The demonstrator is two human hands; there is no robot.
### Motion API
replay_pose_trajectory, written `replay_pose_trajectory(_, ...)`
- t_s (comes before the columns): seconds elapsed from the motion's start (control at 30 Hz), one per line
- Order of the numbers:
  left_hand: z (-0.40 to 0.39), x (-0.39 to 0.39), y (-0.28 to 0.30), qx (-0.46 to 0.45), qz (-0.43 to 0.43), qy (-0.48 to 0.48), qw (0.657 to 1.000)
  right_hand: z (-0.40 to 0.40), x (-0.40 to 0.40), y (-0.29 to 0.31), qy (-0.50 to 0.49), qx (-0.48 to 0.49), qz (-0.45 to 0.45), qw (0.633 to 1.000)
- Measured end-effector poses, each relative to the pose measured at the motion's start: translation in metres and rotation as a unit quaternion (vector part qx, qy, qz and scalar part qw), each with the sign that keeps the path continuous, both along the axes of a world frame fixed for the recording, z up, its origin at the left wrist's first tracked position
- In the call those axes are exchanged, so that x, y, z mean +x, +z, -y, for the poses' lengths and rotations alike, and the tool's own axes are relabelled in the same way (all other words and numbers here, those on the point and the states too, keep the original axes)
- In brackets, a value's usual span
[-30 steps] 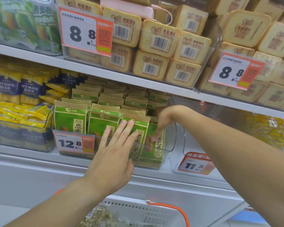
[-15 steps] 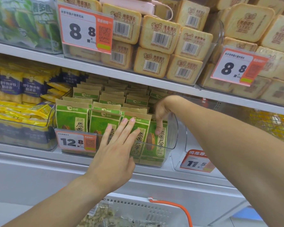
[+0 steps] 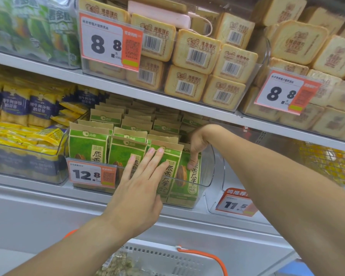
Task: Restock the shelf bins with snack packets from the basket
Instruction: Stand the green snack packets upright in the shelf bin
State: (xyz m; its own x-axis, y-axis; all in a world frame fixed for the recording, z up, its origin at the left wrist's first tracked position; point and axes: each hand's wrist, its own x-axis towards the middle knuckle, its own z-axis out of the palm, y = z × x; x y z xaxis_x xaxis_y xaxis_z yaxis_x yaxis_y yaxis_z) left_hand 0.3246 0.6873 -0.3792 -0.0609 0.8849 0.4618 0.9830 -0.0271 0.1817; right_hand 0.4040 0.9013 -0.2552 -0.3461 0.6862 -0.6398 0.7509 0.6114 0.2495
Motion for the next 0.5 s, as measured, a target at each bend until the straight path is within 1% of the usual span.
replay_pose_trajectory(0.17,0.001,0.0,0.0,0.0,-0.005,0.001,1.0,0.002,0.006,0.006,-0.013,-0.044,-0.027,0.999)
replay_pose_trajectory(0.23,0.001,0.0,0.001,-0.002,-0.001,0.002,1.0,0.003,0.01,0.005,-0.012,-0.047,-0.036,0.998)
replay_pose_trajectory(0.37,0.001,0.0,0.001,-0.003,0.001,0.005,1.0,0.003,0.024,-0.001,-0.026,-0.05,-0.097,0.994)
replay_pose_trajectory(0.43,0.0,0.0,0.002,-0.008,0.005,0.002,1.0,0.004,0.032,-0.004,-0.034,-0.004,-0.141,0.989)
replay_pose_trajectory(0.5,0.0,0.001,0.002,-0.008,0.01,-0.001,1.0,0.004,0.035,-0.007,-0.014,0.092,-0.195,0.976)
